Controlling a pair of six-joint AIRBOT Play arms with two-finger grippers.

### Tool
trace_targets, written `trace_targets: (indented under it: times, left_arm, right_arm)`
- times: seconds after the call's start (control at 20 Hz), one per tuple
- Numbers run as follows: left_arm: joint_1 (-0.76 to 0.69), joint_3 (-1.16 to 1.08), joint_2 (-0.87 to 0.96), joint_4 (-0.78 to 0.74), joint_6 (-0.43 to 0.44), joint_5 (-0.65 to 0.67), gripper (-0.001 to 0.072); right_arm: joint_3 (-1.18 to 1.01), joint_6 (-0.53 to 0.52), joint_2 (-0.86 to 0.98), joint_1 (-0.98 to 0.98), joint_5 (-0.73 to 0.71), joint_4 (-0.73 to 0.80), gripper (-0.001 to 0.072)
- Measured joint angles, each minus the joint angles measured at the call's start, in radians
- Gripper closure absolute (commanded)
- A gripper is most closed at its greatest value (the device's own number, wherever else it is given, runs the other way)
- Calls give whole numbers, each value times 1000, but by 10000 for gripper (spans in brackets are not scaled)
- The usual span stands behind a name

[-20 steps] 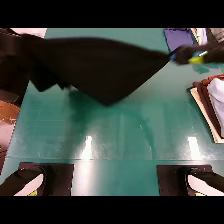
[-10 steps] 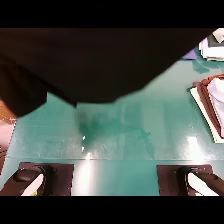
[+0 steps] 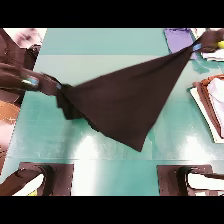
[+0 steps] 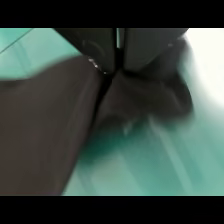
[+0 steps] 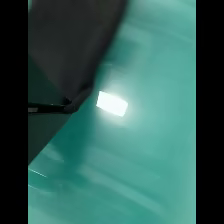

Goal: Fold the shirts.

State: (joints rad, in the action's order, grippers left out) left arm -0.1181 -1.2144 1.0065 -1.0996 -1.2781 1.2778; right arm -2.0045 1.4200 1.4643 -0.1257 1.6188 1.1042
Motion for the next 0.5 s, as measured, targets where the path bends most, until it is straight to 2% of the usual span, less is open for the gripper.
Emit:
trace_targets:
  times: [0.15, 0.2, 0.25, 0.3, 0.5]
  left_arm:
    - [0, 127, 137, 7, 37, -157, 674]
    - [0, 143, 179, 6, 44, -215, 597]
    - [0, 149, 211, 7, 50, -262, 340]
    - [0, 148, 239, 6, 53, -305, 160]
    - [14, 64, 290, -26, 62, -372, 154]
  right_arm:
    - [-2, 3, 140, -26, 9, 0, 694]
    - [-3, 4, 178, -29, 3, 0, 694]
    - [-3, 9, 211, -32, -6, 0, 694]
    - [-3, 11, 236, -32, -13, 0, 694]
    - [-4, 18, 287, -13, -53, -2, 693]
